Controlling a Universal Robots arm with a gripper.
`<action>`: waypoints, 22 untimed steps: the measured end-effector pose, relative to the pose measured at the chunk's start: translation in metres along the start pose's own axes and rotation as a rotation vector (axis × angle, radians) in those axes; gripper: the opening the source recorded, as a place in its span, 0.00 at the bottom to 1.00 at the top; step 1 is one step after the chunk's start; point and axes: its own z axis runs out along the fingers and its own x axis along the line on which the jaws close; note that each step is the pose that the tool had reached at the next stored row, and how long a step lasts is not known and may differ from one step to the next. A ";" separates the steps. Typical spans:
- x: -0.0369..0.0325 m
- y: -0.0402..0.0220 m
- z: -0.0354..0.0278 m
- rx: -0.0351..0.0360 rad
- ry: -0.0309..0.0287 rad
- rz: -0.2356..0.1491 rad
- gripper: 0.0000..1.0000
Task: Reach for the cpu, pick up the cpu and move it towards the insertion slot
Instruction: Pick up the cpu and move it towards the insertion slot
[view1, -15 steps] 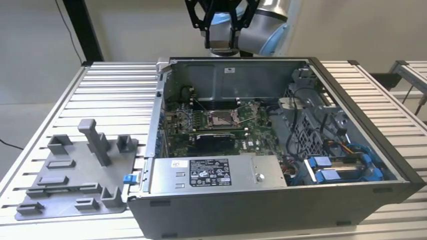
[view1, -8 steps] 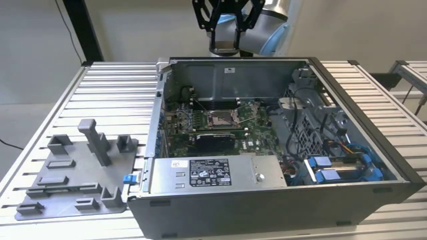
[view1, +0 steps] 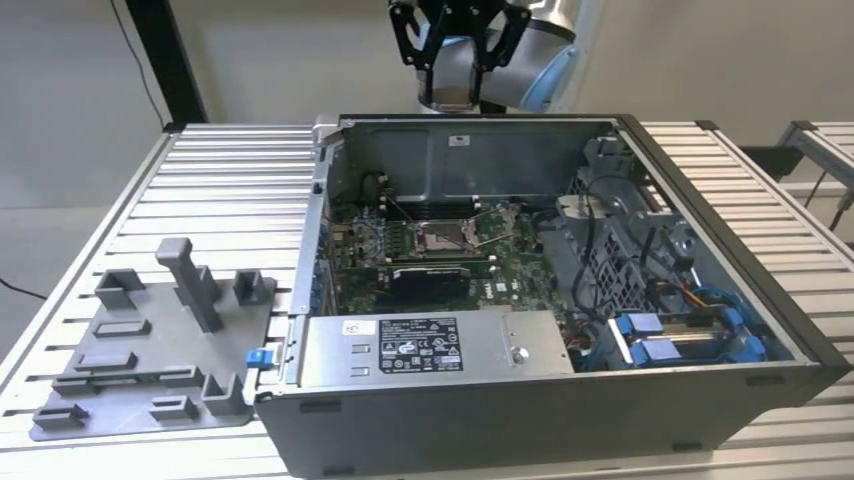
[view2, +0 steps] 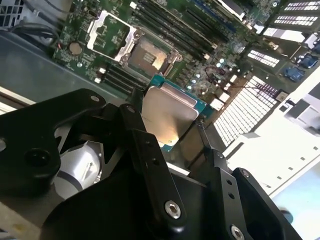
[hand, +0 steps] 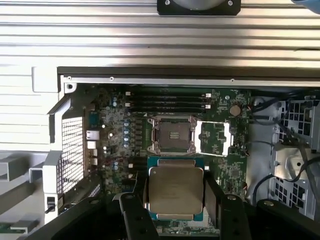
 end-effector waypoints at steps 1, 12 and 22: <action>-0.0008 0.0016 0.0009 -0.0001 0.0006 0.001 0.00; -0.0206 0.0137 0.0027 0.0019 0.0086 0.003 0.00; -0.0255 0.0137 0.0032 0.0022 0.0122 0.004 0.00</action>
